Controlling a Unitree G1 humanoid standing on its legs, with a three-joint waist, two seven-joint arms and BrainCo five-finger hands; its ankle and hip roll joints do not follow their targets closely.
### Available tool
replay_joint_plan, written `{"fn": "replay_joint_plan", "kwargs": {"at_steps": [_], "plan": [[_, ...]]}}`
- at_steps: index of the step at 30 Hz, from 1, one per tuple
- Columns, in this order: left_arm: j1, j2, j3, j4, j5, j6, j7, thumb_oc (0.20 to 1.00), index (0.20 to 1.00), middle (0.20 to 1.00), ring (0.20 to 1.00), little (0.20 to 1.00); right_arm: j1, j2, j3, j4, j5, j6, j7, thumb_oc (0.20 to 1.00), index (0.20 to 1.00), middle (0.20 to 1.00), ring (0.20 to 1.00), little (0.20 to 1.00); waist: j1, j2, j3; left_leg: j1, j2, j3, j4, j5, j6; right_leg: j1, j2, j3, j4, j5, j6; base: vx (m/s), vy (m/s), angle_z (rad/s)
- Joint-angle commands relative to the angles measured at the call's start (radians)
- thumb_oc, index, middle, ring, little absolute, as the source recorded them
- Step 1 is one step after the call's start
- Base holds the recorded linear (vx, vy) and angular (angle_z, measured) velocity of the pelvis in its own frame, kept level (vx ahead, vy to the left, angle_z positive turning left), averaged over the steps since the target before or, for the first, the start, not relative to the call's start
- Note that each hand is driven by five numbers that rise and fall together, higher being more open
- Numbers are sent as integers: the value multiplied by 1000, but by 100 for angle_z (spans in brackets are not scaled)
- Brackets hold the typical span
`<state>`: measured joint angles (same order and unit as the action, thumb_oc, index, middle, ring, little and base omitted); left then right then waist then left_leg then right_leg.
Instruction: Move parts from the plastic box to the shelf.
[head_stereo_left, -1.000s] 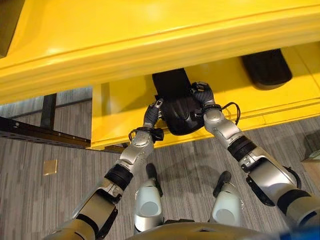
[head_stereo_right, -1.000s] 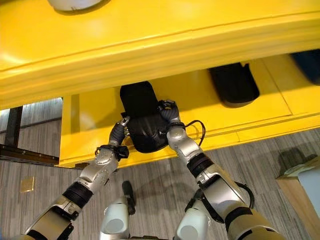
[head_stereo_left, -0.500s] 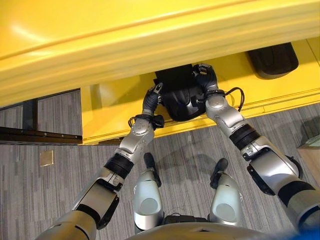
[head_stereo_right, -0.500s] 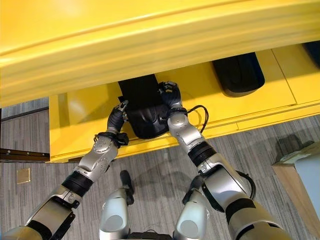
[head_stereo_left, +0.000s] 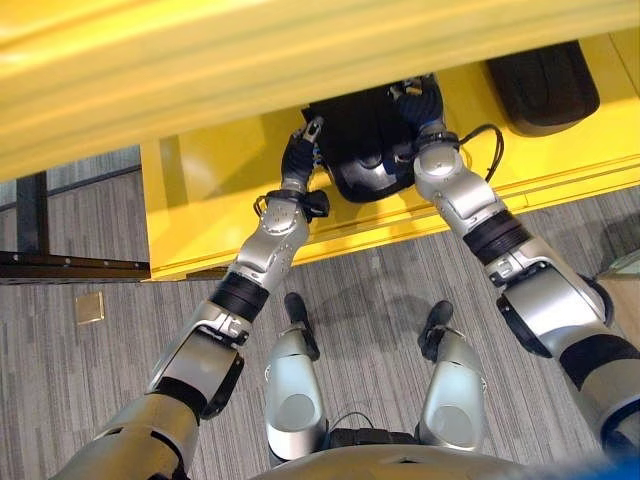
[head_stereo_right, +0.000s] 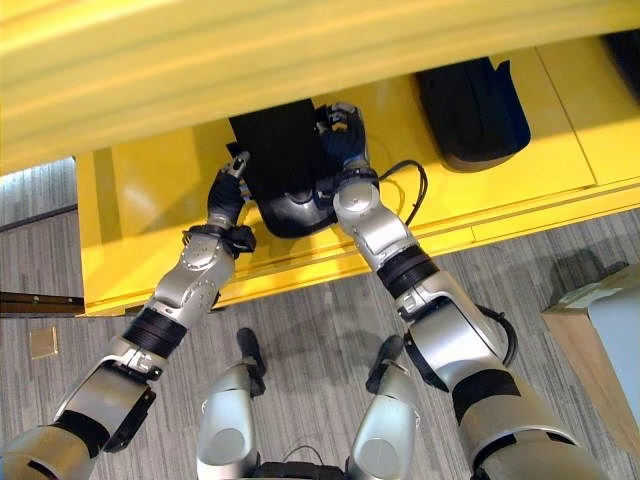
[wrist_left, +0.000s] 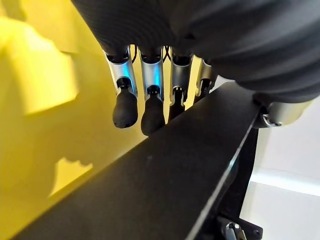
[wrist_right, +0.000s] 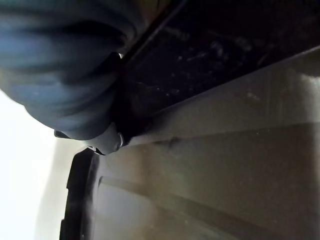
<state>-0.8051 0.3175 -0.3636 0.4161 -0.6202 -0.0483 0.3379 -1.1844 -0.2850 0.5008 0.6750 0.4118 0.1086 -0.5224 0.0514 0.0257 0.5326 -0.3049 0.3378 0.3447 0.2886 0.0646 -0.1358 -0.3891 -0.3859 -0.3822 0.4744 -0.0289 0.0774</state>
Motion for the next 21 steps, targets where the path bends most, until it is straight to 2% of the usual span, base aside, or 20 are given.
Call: {"fn": "replay_joint_plan", "kwargs": {"at_steps": [1,4,9,13,14,21], "plan": [[-176,-57,-37,-111,-50,-71,-26,200,200,200,200,200,-119,80,3,-5,57,-49,3,200,200,200,200,200,33,-7,-13,-32,5,42,13,-2,10,-7,47,-15,90,-105,6,35,-26,0],[-221,-51,-40,-89,-23,-51,-25,200,200,200,200,200,-152,85,5,18,89,-56,-14,200,200,200,200,200,36,-12,-13,-56,12,42,25,-2,8,-32,54,-17,110,-114,-1,76,-56,-2],[-263,-39,-39,-63,-54,-65,-35,200,200,200,200,200,-187,87,23,23,114,-85,-30,200,200,200,200,200,31,-18,-13,-85,22,51,35,0,2,-66,69,-13,116,-114,-9,48,-7,-3],[-287,-27,-43,-59,-49,-62,-27,200,200,200,200,200,-200,84,22,-3,100,-73,-47,200,200,200,200,200,27,-22,-13,-119,29,52,46,2,-1,-100,75,-11,125,-114,-14,27,-1,-1],[-303,-23,-46,-54,-53,-44,-27,200,200,200,200,200,-207,84,22,-6,83,-58,-57,200,200,200,200,200,27,-25,-13,-135,31,50,54,0,-1,-116,79,-8,138,-118,-18,35,-17,2],[-336,-6,-57,-34,-57,-10,-31,200,200,200,200,200,-209,80,37,-12,96,-61,-70,200,200,200,200,200,31,-43,-13,-170,35,49,68,-3,-4,-144,86,-15,147,-119,-22,17,-39,-1]]}}
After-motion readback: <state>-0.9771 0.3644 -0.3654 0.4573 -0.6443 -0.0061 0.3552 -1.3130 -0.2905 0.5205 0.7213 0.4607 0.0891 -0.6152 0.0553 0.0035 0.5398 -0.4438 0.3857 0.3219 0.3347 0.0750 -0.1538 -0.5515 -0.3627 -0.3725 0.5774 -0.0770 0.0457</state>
